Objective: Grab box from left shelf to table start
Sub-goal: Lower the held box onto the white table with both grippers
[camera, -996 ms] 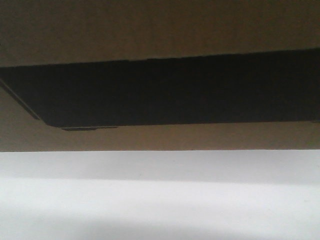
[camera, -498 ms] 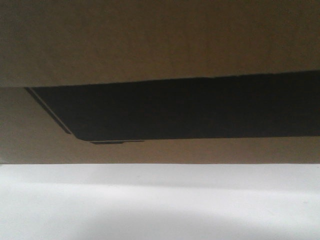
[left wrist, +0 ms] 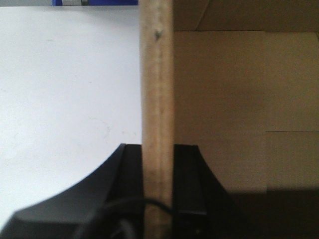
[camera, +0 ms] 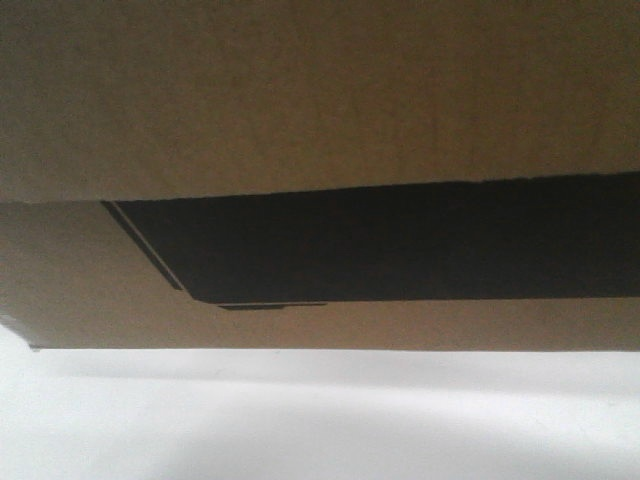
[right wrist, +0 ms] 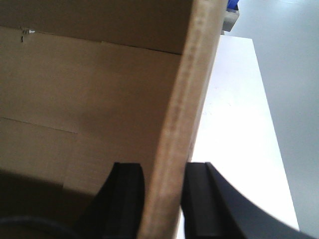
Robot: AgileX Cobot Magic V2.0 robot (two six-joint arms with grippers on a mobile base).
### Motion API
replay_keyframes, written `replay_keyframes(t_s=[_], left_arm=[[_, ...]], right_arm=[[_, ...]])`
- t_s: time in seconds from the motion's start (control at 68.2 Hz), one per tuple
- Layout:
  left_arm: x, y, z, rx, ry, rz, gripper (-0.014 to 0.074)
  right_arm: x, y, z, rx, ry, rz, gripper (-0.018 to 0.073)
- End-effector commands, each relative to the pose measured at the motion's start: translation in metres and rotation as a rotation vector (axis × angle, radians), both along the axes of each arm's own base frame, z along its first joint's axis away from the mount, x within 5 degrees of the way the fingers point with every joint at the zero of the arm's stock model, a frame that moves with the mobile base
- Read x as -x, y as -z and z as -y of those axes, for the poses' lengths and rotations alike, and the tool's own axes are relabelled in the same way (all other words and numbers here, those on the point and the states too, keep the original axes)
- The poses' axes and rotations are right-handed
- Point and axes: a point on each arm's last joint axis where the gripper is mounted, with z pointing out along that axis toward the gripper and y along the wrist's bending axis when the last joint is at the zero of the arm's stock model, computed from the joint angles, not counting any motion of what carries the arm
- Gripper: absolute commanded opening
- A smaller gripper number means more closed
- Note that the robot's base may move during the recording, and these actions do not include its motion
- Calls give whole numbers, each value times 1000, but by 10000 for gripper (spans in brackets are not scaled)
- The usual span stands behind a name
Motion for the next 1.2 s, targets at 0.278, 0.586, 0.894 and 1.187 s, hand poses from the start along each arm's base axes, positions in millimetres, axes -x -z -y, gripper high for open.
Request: replay_keyframes(t_s=[0.278, 0.586, 0.894, 1.187], left_arm=[[6, -32, 7, 177, 94, 143, -92], [-4, -71, -11, -15, -110, 121, -92], [-54, -50, 1, -150, -223, -11, -91], [-132, 0, -16, -74, -200, -258, -92]], right_arm=[[-8, -20, -13, -120, -109, 152, 56], [-86, -18, -15, -196, -140, -74, 56], [-168, 7, -13, -229, -140, -289, 56], [-220, 41, -9, -231, -126, -372, 56]])
